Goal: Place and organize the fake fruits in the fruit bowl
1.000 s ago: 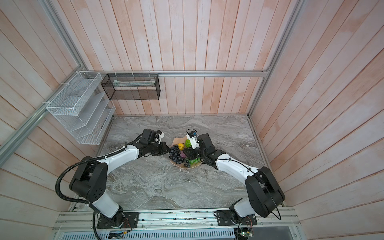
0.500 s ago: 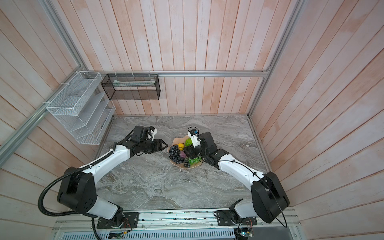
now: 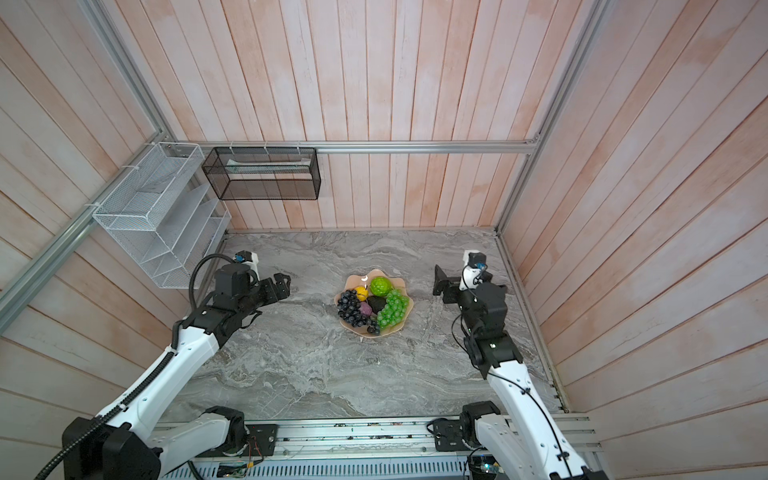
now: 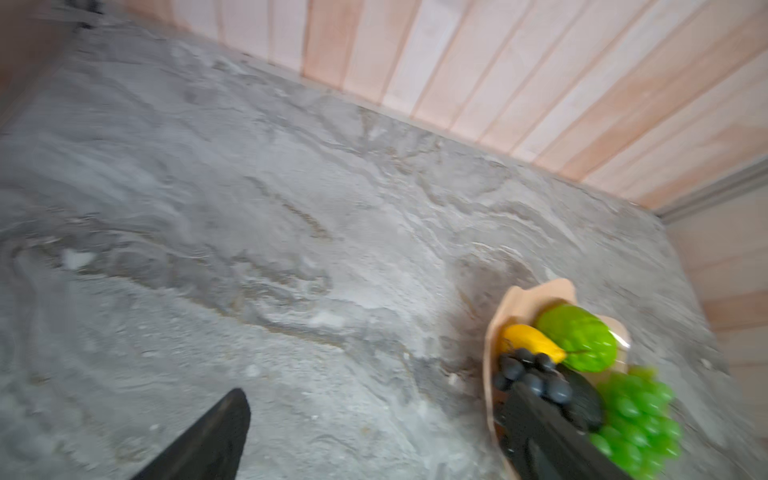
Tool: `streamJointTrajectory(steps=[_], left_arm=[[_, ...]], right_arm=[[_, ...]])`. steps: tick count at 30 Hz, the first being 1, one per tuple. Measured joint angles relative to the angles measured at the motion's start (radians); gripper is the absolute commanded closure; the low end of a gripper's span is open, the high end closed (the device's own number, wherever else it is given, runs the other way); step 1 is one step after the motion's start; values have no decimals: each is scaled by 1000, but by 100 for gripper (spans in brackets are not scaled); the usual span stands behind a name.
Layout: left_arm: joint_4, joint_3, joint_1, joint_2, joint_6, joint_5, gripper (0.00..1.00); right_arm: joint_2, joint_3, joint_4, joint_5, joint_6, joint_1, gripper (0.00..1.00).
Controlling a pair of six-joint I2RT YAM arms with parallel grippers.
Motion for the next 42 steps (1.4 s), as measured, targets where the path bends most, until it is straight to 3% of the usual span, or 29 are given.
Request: streamJointTrajectory(steps=[4, 8, 15, 21, 26, 42], left_arm=[[305, -300, 25, -78, 133, -86, 0], [536, -472, 52, -5, 225, -175, 0], [935, -548, 118, 174, 302, -203, 0], [1180, -533, 177, 320, 319, -153, 0], [1300, -509, 181, 472, 321, -113, 0], [1342, -500, 182, 476, 321, -96, 0]], right_arm=[[-14, -203, 161, 31, -29, -83, 2], [66, -355, 366, 50, -19, -143, 2], [426, -352, 671, 20, -18, -188, 2], [615, -344, 855, -60, -17, -228, 2], [763, -317, 974, -121, -17, -234, 2], [762, -279, 958, -155, -27, -234, 2]])
